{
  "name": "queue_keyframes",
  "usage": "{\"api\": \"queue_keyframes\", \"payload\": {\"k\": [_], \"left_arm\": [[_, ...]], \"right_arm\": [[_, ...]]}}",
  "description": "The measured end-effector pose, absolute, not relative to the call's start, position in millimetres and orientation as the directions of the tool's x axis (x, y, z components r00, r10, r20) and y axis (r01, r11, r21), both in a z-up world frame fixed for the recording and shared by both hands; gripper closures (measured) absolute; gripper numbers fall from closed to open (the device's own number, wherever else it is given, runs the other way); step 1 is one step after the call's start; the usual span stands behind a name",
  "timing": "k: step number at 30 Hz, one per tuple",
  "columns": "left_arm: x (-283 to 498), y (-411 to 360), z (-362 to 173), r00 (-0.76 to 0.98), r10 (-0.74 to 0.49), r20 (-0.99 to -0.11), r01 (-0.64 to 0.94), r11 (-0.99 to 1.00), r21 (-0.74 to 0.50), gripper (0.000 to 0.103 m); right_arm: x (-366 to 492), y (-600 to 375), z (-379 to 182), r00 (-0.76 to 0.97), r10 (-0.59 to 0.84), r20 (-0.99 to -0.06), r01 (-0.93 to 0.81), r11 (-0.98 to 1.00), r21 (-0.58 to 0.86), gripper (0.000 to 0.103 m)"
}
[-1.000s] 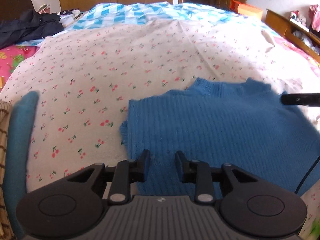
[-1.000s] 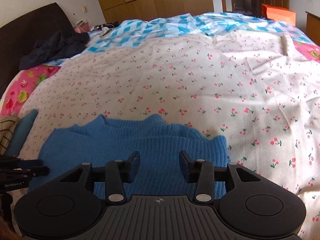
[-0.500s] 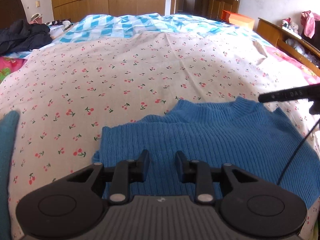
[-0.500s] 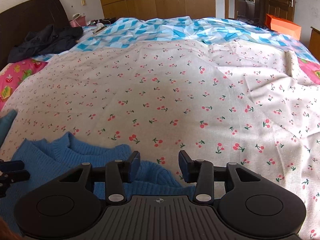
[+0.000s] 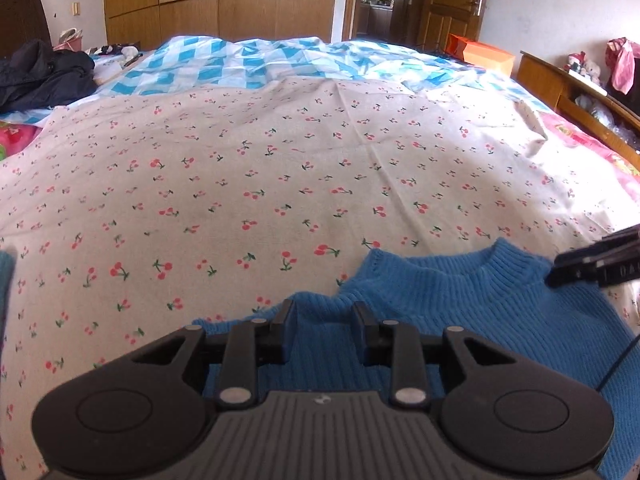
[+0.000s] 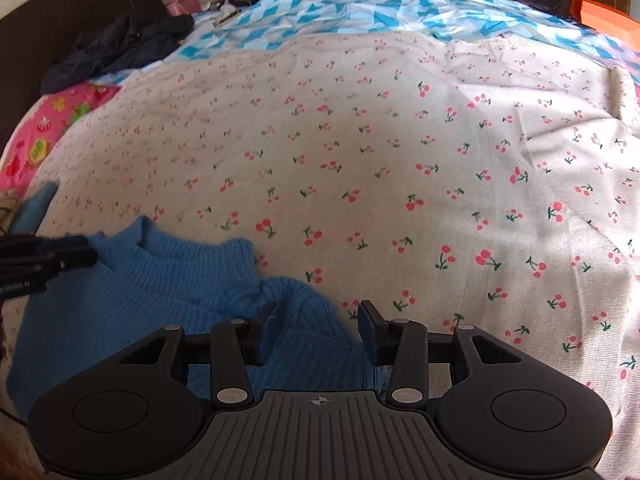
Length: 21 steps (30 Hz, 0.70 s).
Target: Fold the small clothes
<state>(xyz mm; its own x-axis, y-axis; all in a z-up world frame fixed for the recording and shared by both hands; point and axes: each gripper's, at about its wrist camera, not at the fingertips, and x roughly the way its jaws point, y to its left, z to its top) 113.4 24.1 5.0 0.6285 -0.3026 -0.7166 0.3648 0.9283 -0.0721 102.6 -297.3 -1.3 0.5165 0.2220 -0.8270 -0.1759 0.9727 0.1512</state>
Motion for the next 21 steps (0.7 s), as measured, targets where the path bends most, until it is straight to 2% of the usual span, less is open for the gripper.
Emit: {"api": "queue_keyframes", "payload": {"k": [2, 4, 6, 8, 12, 17, 21], "left_arm": [[118.3, 20.7, 5.1, 0.627, -0.305, -0.717, 0.391, 0.919, -0.05, 0.068], [126.0, 14.0, 2.0, 0.619, -0.314, -0.72, 0.42, 0.907, -0.034, 0.068], [134.0, 8.7, -4.5, 0.608, -0.304, -0.733, 0.428, 0.904, -0.02, 0.067], [137.0, 11.9, -11.4, 0.614, -0.28, -0.738, 0.402, 0.916, -0.012, 0.061], [134.2, 27.7, -15.3, 0.651, -0.245, -0.719, 0.329, 0.944, -0.024, 0.052], [124.6, 25.4, -13.7, 0.683, -0.217, -0.698, 0.329, 0.944, 0.028, 0.051], [114.9, 41.9, 11.4, 0.717, -0.219, -0.661, 0.29, 0.957, -0.003, 0.052]], "right_arm": [[106.1, -291.8, -5.2, 0.506, 0.212, -0.836, -0.195, 0.972, 0.128, 0.066], [113.1, -288.0, -4.9, 0.497, 0.216, -0.84, -0.195, 0.972, 0.134, 0.083], [115.6, -289.0, -3.8, 0.494, 0.194, -0.848, -0.17, 0.978, 0.124, 0.091], [108.0, -302.7, -1.5, 0.518, 0.144, -0.843, -0.075, 0.99, 0.122, 0.093], [93.2, -330.2, -4.9, 0.551, 0.124, -0.825, 0.109, 0.97, 0.218, 0.095], [99.1, -313.4, 1.8, 0.572, 0.081, -0.816, 0.128, 0.974, 0.187, 0.094], [90.1, -307.0, 18.8, 0.612, 0.073, -0.787, 0.112, 0.978, 0.177, 0.085]]}}
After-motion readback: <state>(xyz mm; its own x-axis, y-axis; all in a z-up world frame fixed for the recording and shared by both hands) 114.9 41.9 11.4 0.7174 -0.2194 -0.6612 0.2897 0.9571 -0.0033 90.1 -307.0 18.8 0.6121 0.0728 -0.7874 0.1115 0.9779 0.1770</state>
